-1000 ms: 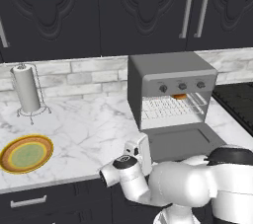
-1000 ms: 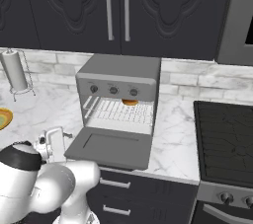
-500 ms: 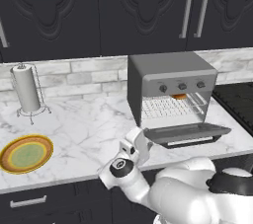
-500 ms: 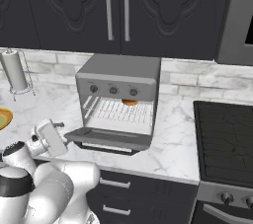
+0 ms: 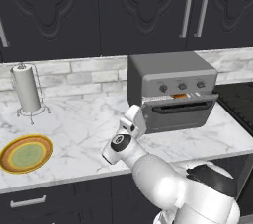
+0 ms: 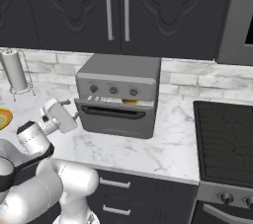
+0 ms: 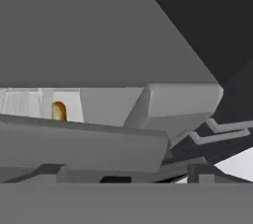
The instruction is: Pick up the bagel from the plate, place it on the toaster oven rack, close the door, and set the timer.
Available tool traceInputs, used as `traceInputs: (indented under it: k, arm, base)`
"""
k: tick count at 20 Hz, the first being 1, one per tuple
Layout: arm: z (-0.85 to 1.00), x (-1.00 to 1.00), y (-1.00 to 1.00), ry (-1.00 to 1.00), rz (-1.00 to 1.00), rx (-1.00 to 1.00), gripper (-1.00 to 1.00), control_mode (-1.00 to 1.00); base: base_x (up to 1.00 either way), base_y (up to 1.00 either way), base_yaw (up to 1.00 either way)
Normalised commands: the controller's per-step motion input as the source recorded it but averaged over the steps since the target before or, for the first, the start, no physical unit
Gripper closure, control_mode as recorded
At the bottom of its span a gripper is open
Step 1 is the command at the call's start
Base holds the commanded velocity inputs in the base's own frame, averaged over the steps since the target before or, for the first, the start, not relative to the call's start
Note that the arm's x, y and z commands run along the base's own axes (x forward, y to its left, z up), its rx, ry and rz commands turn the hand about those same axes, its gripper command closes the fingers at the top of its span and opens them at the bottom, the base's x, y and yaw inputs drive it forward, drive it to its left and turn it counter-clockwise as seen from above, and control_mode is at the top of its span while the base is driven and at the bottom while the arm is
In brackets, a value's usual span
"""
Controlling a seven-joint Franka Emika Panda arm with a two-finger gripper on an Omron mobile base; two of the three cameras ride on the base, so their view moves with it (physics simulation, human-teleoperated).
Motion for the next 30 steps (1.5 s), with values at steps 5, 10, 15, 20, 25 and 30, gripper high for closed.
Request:
traceInputs:
  k: [5,10,15,20,25,30]
  arm:
    - [0.32,0.73,-0.64,0.0,0.15,-0.05,-1.0,-1.0]
    - [0.23,0.43,-0.73,0.0,0.2,-0.05,-1.0,-1.0]
    - [0.86,-0.39,-0.24,-0.03,0.24,0.0,-1.0,-1.0]
    - [1.0,-0.59,0.01,-0.01,0.14,0.06,-1.0,-1.0]
    - [1.0,-0.48,0.0,0.01,0.07,0.19,-1.0,-1.0]
    - [0.91,0.01,-0.01,0.07,0.0,0.27,-1.0,-1.0]
  base:
    - [0.0,0.0,0.0]
    - [0.0,0.0,0.0]
    - [0.0,0.0,0.0]
    - [0.0,0.0,0.0]
    - [0.0,0.0,0.0]
    - [0.0,0.0,0.0]
